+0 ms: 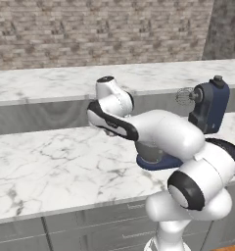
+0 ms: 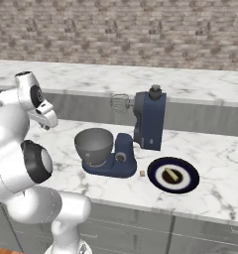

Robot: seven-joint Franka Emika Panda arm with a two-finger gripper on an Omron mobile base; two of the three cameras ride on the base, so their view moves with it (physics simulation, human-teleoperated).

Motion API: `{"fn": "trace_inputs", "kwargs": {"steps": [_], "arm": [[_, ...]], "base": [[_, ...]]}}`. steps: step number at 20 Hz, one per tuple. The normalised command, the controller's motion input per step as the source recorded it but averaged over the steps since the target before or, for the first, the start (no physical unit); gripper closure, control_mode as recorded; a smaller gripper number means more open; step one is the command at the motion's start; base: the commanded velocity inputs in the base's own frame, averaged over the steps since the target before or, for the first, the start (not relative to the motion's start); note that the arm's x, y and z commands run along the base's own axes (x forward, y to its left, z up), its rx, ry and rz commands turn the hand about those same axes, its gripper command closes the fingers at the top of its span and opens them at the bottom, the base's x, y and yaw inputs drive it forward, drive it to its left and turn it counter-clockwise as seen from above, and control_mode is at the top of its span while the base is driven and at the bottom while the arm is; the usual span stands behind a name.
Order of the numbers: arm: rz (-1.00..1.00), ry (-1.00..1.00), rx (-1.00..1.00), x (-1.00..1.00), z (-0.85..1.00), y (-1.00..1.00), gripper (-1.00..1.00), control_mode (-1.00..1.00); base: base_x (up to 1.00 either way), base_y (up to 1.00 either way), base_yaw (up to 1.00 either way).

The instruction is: Add butter and sugar cubes to the stand mixer bowl and then turn on the stand mixer to begin making frosting.

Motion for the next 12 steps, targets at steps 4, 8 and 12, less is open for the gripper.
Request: {"fn": "trace_inputs", "kwargs": {"steps": [4,8,12], "arm": [[-0.10,0.00,0.00,0.00,0.13,-0.77,1.00,-1.00],[-0.10,0.00,0.00,0.00,0.00,-0.78,1.00,-1.00],[-0.10,0.00,0.00,0.00,0.00,-0.70,1.00,-1.00]], "base": [[0.00,0.00,0.00],[0.00,0.00,0.00],[0.00,0.00,0.00]]}}
